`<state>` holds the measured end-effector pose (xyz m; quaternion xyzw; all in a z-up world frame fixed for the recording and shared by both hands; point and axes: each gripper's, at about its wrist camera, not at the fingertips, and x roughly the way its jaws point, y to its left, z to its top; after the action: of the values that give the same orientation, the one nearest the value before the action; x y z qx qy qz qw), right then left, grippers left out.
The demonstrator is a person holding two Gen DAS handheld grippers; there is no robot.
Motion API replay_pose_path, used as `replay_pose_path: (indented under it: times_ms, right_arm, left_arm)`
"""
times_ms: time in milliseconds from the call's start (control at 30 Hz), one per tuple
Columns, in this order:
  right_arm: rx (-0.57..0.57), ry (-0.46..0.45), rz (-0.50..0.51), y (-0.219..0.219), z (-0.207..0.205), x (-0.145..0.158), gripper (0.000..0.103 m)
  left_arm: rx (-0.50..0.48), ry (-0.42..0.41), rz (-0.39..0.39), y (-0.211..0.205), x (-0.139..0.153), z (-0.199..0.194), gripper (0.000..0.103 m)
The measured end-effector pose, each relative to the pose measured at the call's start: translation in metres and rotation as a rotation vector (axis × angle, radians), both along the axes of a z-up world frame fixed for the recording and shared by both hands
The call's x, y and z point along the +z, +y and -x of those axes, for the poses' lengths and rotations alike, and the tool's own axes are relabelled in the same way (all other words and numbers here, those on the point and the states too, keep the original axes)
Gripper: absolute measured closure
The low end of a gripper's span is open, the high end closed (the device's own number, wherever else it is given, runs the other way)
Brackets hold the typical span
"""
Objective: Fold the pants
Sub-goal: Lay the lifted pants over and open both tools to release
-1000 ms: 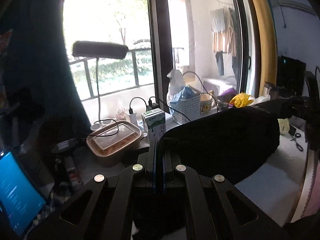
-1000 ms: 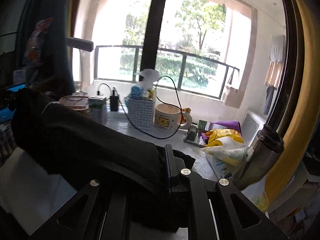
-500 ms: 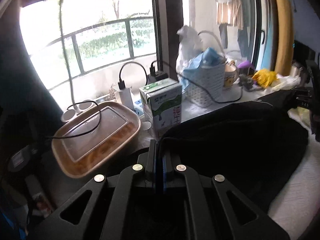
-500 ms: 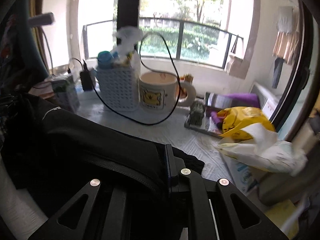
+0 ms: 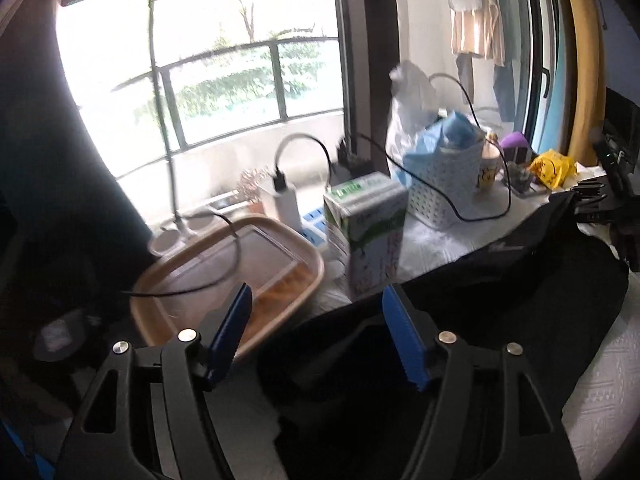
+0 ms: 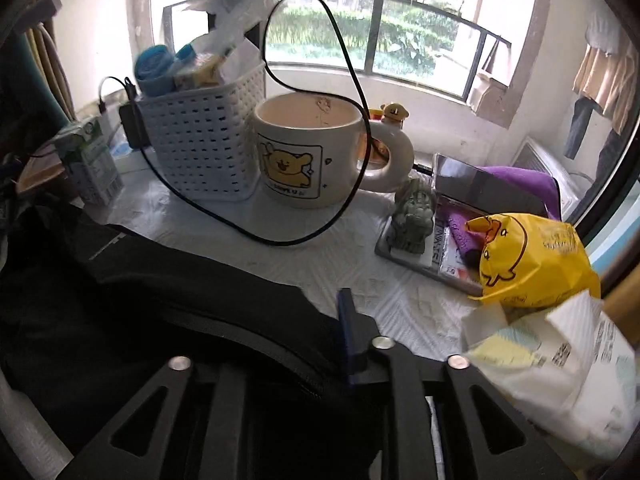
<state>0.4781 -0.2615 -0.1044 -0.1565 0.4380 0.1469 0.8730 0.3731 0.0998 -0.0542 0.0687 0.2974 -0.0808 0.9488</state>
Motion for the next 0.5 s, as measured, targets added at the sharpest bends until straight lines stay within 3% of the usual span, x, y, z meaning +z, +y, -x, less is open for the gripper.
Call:
replay_pose_path:
  times_ms: [33, 200, 333, 500]
  right_arm:
    - [0.005, -0.001, 0.011, 0.000, -0.002, 0.000, 0.002]
    - [-0.034, -0.081, 0.024, -0.009, 0.002, 0.023, 0.000]
    - [-0.034, -0.148, 0.005, -0.005, 0.020, 0.044, 0.000]
    - [0.103, -0.108, -0.023, 0.044, 0.044, 0.042, 0.000]
  left_arm:
    - [0.005, -0.009, -0.001, 0.001, 0.003, 0.002, 0.035]
    - [0.042, -0.028, 0.008, 0.011, 0.008, 0.020, 0.034]
    - [0.061, -0.005, 0.017, 0.020, -0.003, 0.037, 0.032]
    - [0.091, 0.066, 0.043, 0.031, -0.024, 0.044, 0.032]
